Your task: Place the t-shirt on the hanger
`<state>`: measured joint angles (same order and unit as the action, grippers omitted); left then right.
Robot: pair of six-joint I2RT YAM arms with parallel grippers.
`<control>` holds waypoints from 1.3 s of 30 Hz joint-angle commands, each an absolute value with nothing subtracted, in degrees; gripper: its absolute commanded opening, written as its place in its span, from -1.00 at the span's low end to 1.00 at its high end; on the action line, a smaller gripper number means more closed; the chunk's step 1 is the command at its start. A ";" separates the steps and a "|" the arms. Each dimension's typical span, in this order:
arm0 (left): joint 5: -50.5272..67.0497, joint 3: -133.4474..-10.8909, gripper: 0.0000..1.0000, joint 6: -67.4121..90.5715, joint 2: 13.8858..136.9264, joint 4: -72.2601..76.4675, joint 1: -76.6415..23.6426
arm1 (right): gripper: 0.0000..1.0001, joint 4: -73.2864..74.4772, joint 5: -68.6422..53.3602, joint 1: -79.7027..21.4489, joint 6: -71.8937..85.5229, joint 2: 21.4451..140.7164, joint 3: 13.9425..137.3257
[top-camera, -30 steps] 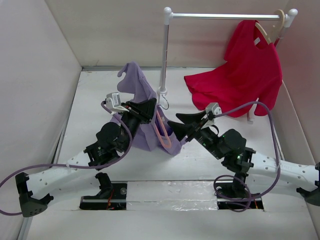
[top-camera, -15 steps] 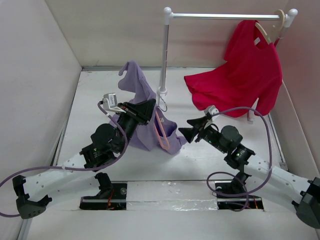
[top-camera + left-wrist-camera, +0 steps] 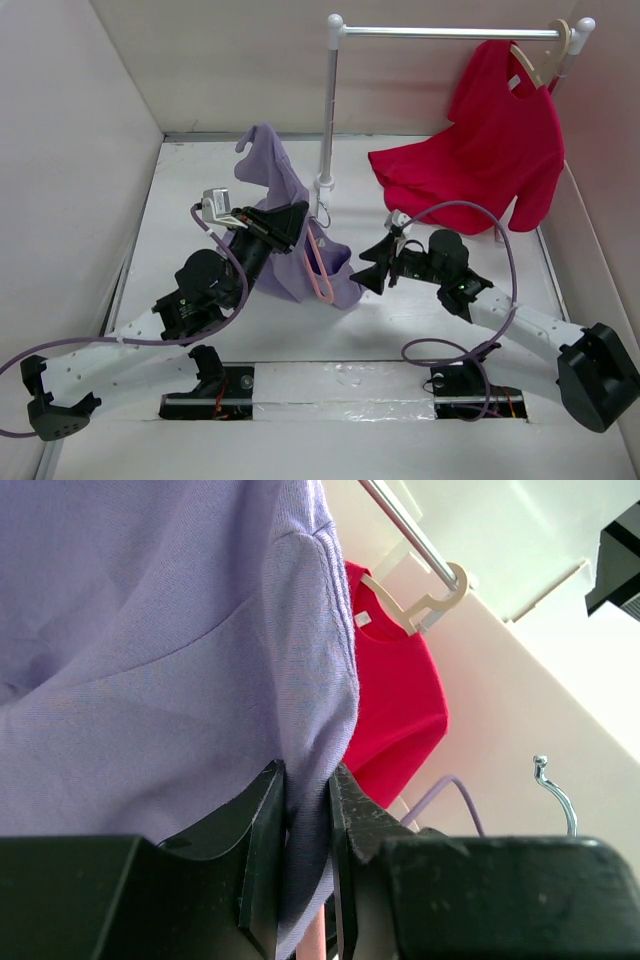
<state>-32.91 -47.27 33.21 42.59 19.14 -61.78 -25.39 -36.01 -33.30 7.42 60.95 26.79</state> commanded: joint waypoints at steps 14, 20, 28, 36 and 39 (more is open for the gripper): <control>-32.16 -50.27 -1.00 32.26 43.50 25.31 -61.70 | -0.50 -31.73 -36.13 -40.24 3.43 66.80 33.76; -34.62 -51.49 -1.00 29.97 45.52 29.88 -61.70 | -0.98 -31.99 -26.13 -47.89 7.38 60.92 27.52; -37.70 -52.47 -1.00 24.71 51.24 39.19 -61.70 | -1.00 -23.39 -13.37 -60.19 11.86 50.37 24.79; -39.11 -49.83 -1.00 22.86 52.64 43.33 -61.70 | -1.00 -18.99 -7.29 -63.11 16.87 39.03 23.02; -38.76 -49.48 -1.00 21.89 53.78 44.47 -61.70 | -1.00 -15.40 -6.77 -63.63 18.63 38.06 24.43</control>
